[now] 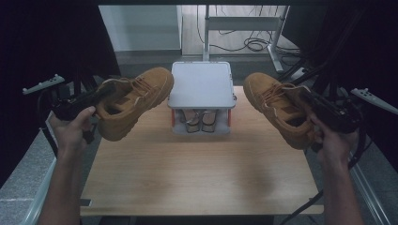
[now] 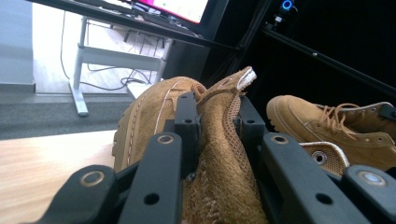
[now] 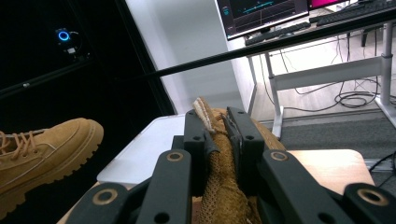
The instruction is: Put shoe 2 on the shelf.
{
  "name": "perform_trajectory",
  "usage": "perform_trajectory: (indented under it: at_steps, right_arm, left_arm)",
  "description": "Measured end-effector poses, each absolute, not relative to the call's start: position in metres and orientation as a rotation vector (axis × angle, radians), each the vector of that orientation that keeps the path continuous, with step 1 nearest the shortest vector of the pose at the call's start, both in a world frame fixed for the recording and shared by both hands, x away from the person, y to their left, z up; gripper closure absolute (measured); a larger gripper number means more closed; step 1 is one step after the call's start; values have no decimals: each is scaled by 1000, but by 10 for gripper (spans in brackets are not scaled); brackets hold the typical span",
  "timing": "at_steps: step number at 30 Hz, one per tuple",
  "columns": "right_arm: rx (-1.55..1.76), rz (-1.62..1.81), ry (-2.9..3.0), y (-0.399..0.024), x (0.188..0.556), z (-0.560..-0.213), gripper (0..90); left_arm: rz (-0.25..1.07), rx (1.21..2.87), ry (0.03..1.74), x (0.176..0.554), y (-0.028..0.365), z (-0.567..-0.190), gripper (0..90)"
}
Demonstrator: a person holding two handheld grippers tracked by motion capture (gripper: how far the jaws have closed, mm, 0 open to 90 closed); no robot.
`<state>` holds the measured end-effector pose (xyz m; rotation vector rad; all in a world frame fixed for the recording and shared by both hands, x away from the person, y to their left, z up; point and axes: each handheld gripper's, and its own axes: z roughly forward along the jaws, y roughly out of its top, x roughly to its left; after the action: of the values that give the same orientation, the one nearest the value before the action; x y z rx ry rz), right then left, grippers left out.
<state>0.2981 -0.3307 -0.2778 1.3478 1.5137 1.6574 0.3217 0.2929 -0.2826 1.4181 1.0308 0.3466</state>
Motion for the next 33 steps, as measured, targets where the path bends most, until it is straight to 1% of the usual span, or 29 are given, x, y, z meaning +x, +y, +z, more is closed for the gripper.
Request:
perform_trajectory:
  at_steps: [11, 33]
  right_arm:
    - [1362, 1703, 1491, -310, 323, -273, 788]
    - [1386, 1754, 1483, -277, 355, -270, 788]
  left_arm:
    - [312, 1404, 1030, 350, 270, -276, 757]
    - [286, 1382, 1079, 393, 247, -279, 756]
